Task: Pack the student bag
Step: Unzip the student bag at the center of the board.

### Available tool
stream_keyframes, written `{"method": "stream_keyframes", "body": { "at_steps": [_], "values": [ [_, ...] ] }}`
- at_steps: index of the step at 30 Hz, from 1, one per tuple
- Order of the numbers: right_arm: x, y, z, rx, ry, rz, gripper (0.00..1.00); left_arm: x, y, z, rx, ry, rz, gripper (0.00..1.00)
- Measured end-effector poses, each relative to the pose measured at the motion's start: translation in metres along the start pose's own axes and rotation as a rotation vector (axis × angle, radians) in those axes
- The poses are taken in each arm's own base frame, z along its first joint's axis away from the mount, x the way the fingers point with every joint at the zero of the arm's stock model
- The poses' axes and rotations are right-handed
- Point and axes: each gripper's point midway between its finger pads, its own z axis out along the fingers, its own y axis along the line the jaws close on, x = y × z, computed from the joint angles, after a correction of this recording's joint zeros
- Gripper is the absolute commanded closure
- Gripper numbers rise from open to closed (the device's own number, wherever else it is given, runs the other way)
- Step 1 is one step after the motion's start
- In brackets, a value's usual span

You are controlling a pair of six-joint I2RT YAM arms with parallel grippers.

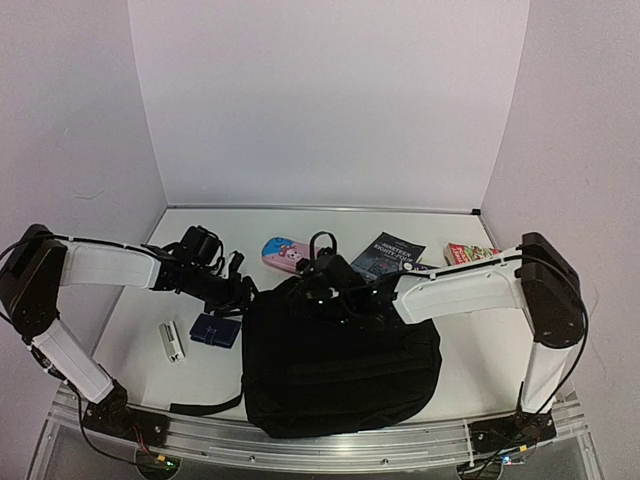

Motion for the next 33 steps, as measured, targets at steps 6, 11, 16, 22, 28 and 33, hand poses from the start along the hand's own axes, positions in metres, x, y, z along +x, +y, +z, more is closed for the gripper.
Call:
{"method": "stream_keyframes", "body": {
  "at_steps": [6,11,16,22,28,33],
  "values": [
    [-0.055,-0.021,-0.050,0.120,-0.109,-0.110,0.30,-0.015,-0.006,-0.033,-0.085,-0.096,0.087,0.24],
    [-0.106,-0.072,-0.083,0.225,-0.169,-0.104,0.21,-0.032,-0.040,-0.052,-0.040,-0.161,0.169,0.25],
    [-0.124,-0.156,-0.093,0.374,-0.130,-0.081,0.09,-0.020,-0.069,-0.035,0.030,-0.113,0.189,0.25],
    [-0.102,-0.221,-0.104,0.456,-0.015,-0.064,0.07,0.008,-0.100,0.014,0.161,0.027,0.166,0.26],
    [-0.089,-0.232,-0.109,0.412,0.013,-0.028,0.30,0.023,-0.090,0.055,0.190,0.130,0.077,0.33],
    [-0.085,-0.228,-0.105,0.370,0.017,-0.007,0.54,0.023,-0.088,0.070,0.218,0.149,0.042,0.41]
  ]
}}
